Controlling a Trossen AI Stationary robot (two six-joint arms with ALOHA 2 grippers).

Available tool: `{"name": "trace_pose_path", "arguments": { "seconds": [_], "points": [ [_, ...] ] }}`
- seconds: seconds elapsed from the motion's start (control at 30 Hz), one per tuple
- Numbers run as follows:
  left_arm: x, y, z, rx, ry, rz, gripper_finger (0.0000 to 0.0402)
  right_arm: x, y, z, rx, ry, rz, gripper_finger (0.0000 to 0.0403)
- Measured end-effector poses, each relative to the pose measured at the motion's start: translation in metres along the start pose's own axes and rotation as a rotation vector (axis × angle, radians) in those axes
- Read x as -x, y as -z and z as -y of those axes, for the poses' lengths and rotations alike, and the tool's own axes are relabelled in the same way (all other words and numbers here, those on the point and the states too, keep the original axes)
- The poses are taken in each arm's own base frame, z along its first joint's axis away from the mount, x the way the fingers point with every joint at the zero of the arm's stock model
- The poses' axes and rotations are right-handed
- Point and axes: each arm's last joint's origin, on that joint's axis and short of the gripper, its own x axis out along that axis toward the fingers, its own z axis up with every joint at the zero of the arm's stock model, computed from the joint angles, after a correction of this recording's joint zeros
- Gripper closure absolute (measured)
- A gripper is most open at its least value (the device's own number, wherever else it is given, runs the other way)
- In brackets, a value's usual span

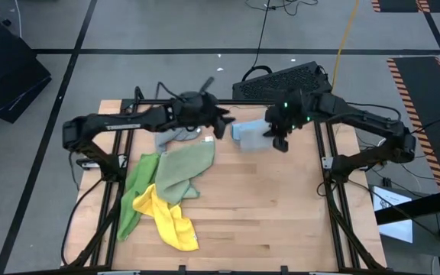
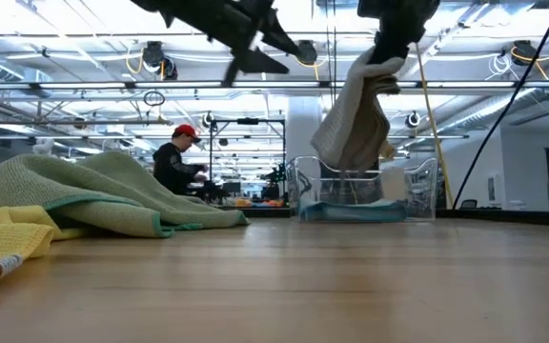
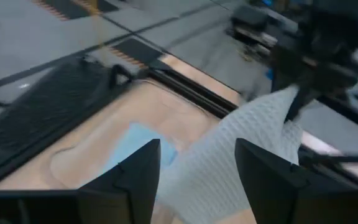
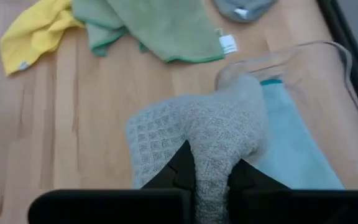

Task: Fold microfiber towels
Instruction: Put the light gray towel in the transparent bin

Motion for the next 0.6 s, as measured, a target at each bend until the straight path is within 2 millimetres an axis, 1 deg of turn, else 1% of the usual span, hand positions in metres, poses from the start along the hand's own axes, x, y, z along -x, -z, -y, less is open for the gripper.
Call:
{"name": "trace_pose_path", "arguments": {
  "seconds": [0.07,0.17,0.27,0.37,0.5,0.6],
  "points": [
    [0.008,-0.005,-0.003,0.038,-0.046,0.025,0.0205,0.000,-0.001,0.011,-0.045,-0.012,-0.013,0.0387],
    [0.016,-0.011,-0.007,0.076,-0.063,0.040,0.0216,-0.007,-0.006,0.026,-0.097,-0.031,-0.027,0.0387],
    [0.017,-0.013,-0.008,0.097,-0.066,0.053,0.0224,-0.019,-0.010,0.040,-0.132,-0.032,-0.053,0.0387],
    [0.016,-0.011,-0.010,0.097,-0.072,0.027,0.0230,-0.027,-0.018,0.051,-0.132,-0.035,-0.054,0.0387],
    [0.016,-0.008,-0.009,0.102,-0.061,-0.007,0.0233,-0.023,-0.033,0.060,-0.123,-0.071,-0.006,0.0386],
    [0.017,-0.004,-0.009,0.118,-0.068,-0.046,0.0234,-0.018,-0.042,0.066,-0.112,-0.061,0.028,0.0386]
  ]
}}
